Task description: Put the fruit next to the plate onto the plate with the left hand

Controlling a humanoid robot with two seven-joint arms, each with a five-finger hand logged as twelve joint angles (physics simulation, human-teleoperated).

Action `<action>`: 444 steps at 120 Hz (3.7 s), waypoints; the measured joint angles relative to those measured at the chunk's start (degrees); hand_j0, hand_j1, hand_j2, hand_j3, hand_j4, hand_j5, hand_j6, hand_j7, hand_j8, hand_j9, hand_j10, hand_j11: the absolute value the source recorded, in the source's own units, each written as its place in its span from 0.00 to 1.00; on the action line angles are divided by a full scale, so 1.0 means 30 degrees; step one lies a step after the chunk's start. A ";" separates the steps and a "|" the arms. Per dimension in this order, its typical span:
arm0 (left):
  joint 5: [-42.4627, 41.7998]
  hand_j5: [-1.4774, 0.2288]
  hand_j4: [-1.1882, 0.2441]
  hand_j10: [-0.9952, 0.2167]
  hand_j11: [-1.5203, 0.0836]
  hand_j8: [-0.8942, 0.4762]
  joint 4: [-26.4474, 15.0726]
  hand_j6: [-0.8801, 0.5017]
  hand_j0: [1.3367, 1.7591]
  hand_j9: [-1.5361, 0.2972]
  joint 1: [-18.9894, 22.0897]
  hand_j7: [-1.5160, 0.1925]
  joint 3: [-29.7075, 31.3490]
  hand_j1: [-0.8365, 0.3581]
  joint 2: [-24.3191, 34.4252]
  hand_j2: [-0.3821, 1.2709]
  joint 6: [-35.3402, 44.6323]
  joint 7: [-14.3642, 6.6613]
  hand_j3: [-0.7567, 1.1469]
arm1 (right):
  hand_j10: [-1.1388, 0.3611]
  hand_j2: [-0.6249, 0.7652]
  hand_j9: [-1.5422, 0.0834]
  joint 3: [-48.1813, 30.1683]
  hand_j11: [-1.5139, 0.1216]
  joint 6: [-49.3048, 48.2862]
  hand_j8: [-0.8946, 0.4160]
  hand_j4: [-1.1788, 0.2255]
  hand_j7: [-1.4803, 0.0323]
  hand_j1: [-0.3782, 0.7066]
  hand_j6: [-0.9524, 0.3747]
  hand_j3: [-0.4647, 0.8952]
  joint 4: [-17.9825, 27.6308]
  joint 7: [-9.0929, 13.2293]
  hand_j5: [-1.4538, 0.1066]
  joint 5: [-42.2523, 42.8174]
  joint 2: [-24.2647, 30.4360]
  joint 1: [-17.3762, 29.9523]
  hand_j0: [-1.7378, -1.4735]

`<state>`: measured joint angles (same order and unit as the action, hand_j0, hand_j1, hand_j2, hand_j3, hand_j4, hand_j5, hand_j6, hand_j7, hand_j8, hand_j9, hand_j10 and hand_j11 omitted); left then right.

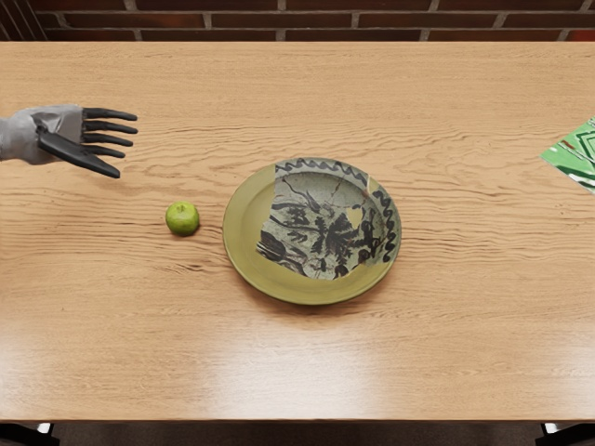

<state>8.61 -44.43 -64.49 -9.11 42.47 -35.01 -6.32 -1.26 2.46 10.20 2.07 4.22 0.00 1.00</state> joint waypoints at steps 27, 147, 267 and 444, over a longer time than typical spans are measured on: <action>0.1411 0.68 0.66 0.62 0.75 0.47 0.0017 0.46 0.76 0.66 -0.0947 0.70 0.0001 0.75 -0.0052 0.26 -0.0001 -0.0004 0.40 | 0.74 0.45 0.93 0.0033 0.91 0.0091 0.66 0.82 0.96 0.06 0.70 0.34 0.0011 0.0053 0.91 0.0001 0.0000 0.0123 0.30; 0.5813 0.68 0.66 0.62 0.75 0.47 -1.2624 0.46 0.76 0.66 -1.3461 0.70 1.7016 0.74 -0.2388 0.26 1.2031 -0.4860 0.40 | 0.74 0.45 0.93 0.0038 0.91 0.0117 0.66 0.82 0.96 0.06 0.70 0.34 0.0015 0.0103 0.91 0.0000 0.0000 0.0252 0.30; 0.4164 0.67 0.65 0.61 0.74 0.47 -1.2901 0.45 0.76 0.66 -1.1989 0.70 2.0016 0.74 -0.9549 0.26 2.1560 -0.5469 0.40 | 0.74 0.45 0.93 0.0038 0.91 0.0117 0.66 0.82 0.96 0.06 0.70 0.34 0.0022 0.0103 0.91 0.0000 0.0000 0.0252 0.30; 0.4351 0.51 0.51 0.44 0.57 0.31 -1.1761 0.30 0.76 0.51 -1.0004 0.53 2.0342 0.53 -1.0779 0.29 2.3182 -0.5190 0.40 | 0.74 0.45 0.93 0.0038 0.91 0.0117 0.66 0.82 0.96 0.06 0.70 0.34 0.0022 0.0103 0.91 0.0000 0.0000 0.0252 0.30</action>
<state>21.66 -79.72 -94.50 51.92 10.14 34.54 -21.89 -1.14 2.81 10.26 2.37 4.22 0.00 1.76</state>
